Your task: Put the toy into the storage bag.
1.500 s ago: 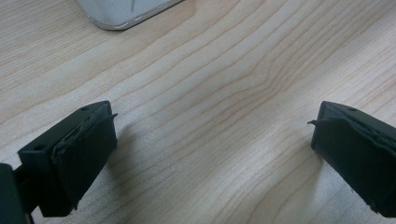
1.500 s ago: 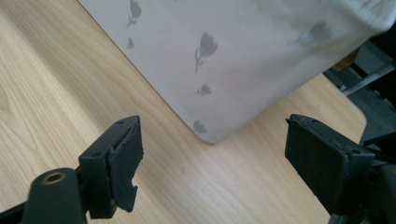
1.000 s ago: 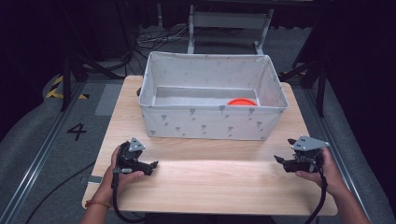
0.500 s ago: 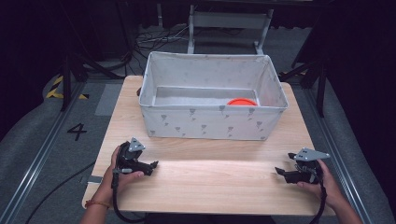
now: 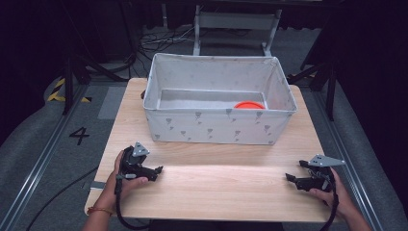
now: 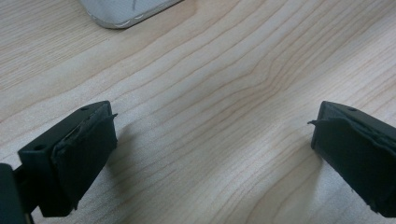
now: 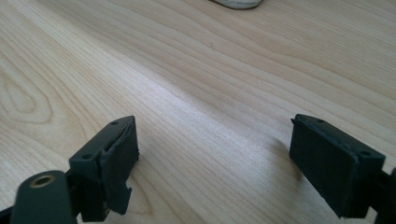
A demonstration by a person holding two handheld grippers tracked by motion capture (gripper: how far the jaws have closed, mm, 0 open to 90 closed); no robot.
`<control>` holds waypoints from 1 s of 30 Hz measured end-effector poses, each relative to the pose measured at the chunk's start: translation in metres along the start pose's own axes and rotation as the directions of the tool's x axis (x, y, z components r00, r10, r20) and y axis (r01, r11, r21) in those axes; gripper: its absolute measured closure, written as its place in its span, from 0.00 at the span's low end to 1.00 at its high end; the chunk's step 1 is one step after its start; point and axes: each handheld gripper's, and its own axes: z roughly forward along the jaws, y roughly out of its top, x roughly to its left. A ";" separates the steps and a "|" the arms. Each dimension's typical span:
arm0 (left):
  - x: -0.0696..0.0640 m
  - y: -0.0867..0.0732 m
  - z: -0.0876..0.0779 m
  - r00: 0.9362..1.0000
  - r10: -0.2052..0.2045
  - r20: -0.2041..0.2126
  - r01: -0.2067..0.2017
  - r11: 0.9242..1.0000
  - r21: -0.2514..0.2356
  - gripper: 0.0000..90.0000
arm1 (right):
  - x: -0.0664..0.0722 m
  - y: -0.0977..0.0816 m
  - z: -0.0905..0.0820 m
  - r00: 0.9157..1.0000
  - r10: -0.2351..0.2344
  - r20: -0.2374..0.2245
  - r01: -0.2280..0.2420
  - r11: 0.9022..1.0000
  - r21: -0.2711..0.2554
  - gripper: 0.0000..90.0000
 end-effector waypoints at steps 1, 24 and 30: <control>0.000 0.000 0.000 1.000 -0.002 -0.001 0.002 1.000 0.000 0.01 | 0.000 0.000 0.000 1.000 0.000 0.000 0.000 1.000 0.000 0.17; 0.001 0.002 0.002 1.000 -0.004 0.007 0.004 1.000 0.002 0.00 | 0.000 0.000 0.000 1.000 0.000 0.000 0.000 1.000 0.001 0.17; 0.001 0.002 0.002 1.000 -0.004 0.007 0.004 1.000 0.002 0.00 | 0.000 0.000 0.000 1.000 -0.001 0.000 0.001 1.000 0.001 0.17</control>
